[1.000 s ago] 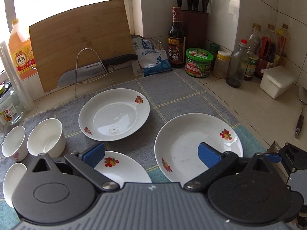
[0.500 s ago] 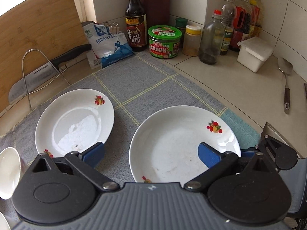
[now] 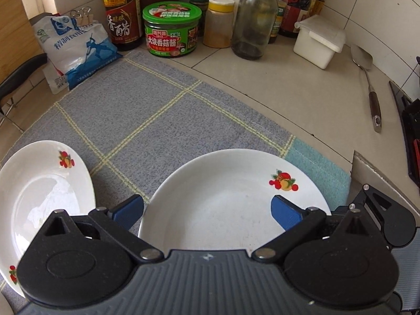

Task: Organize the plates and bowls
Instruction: 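Reach the left gripper to a white fruit-print plate and grasp its rim, then lift the held plate with the left gripper and carry it toward the condiment bottles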

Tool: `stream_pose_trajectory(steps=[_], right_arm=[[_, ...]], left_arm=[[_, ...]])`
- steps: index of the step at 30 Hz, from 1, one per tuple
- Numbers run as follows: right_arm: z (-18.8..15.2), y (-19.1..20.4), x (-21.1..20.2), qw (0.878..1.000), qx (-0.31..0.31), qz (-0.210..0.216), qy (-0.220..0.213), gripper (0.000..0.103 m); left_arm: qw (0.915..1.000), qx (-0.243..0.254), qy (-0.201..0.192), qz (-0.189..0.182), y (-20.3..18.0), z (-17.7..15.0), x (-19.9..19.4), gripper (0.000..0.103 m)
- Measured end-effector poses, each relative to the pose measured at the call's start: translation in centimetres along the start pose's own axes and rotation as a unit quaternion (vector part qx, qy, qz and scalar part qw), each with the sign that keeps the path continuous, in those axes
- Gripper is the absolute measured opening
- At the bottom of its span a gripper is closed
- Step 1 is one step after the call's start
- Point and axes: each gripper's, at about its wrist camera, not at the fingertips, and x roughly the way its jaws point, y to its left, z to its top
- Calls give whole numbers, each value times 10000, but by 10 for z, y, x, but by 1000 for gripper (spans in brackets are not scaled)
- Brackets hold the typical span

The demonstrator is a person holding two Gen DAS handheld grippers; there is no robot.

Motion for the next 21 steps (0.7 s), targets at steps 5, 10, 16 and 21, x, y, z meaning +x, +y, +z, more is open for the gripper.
stream_pose_trajectory(steps=[5,10,16,21], right_arm=[[-1,0,1,10000,13,-13,-49,103],[-4,1,-1,9999,21,-24,-136,103],[-5,2,-1,9998,1,-7,-201,103],[-4,2,-1,9998,-14,4,-210,103]], left_arm=[[9997,138,188,-124,2,7,13,102],[9987,18,416,-290,9,11,24,102],[9953,-241,746,-570,19,13,35,102],[9950,-128,797,-582,18,15,36,102]])
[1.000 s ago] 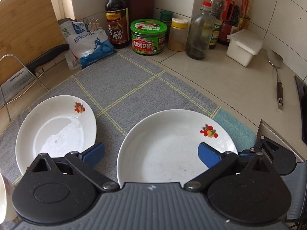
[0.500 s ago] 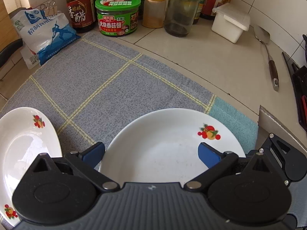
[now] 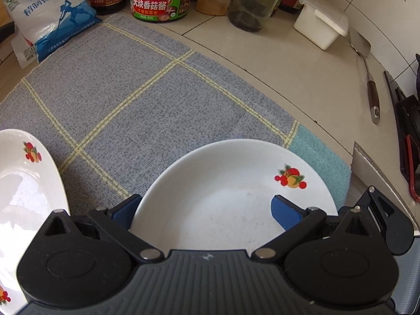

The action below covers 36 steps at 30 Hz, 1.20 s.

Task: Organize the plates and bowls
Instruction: 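Lift the held plate with the left gripper and carry it toward the condiment bottles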

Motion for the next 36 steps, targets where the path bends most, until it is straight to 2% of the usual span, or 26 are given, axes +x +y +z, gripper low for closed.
stream_pose_trajectory(steps=[2,7,14,21,30,36], right_arm=[[0,0,0,10000,5,-7,16,103],[2,1,0,10000,-2,-10,29,103],[3,3,2,10000,-20,5,26,103],[5,4,3,10000,-45,-14,55,103],[8,4,4,9998,-49,-32,204,103],[13,0,6,9995,-98,-68,293,103]], left_arm=[[9999,142,46,75,-3,1,1,102],[9950,882,294,358,-18,-2,8,103],[9954,646,679,-197,-1,10,5,100],[9920,670,950,-498,5,15,5,98],[9914,605,927,-696,10,14,0,98],[9919,594,779,-811,11,18,-9,98]])
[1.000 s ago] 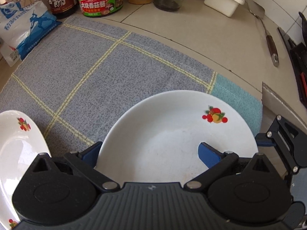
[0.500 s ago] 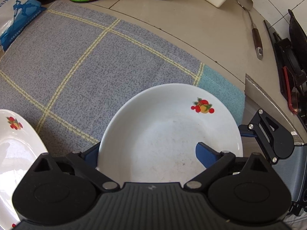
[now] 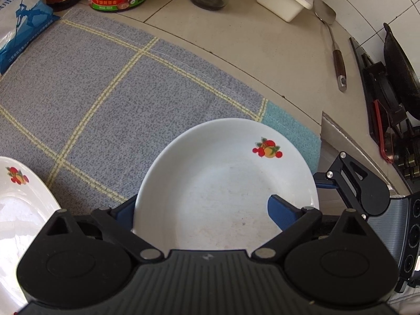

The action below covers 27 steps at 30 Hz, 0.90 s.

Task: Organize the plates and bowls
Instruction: 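Lift the held plate with the left gripper and carry it toward the condiment bottles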

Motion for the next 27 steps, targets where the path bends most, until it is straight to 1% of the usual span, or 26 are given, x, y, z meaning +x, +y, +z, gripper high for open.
stream_pose_trajectory(steps=[4,10,20,27], right_arm=[[7,-5,2,9999,-101,-42,20,103],[21,-24,9,9999,-97,-69,-1,103],[43,-56,38,9997,-190,-177,28,103],[50,-68,55,9996,-126,-251,72,103]], left_arm=[[10000,-17,-84,-15,4,7,-3,98],[9996,-27,-283,-30,14,26,-4,98],[9987,-55,-511,34,38,59,4,98],[9980,-68,-626,95,48,74,11,98]])
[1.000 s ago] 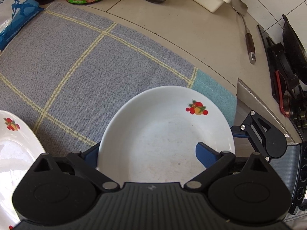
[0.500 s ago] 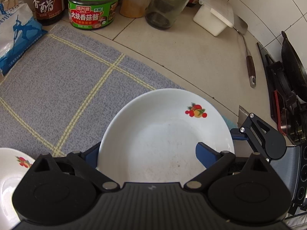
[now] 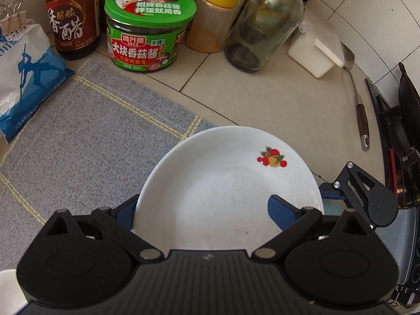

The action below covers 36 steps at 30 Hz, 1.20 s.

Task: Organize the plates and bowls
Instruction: 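Lift the held plate with the left gripper and carry it toward the condiment bottles, then lower the plate onto the mat and open the left gripper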

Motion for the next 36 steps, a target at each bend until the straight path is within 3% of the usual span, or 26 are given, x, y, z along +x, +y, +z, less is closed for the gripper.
stream_pose_trajectory(steps=[14,20,27,36], right_arm=[[3,-3,7,9998,207,-41,37,103],[-1,-5,-8,9991,411,44,-18,103],[-4,11,-37,9988,454,-133,-110,103],[-8,32,-80,9984,311,-242,-402,103]], left_arm=[[9999,-63,-139,71,7,1,5,98],[9979,174,-393,489,-4,-6,-14,98],[9895,334,-1134,837,-31,-28,-64,99],[9664,17,-2140,1424,-87,-93,-134,101]])
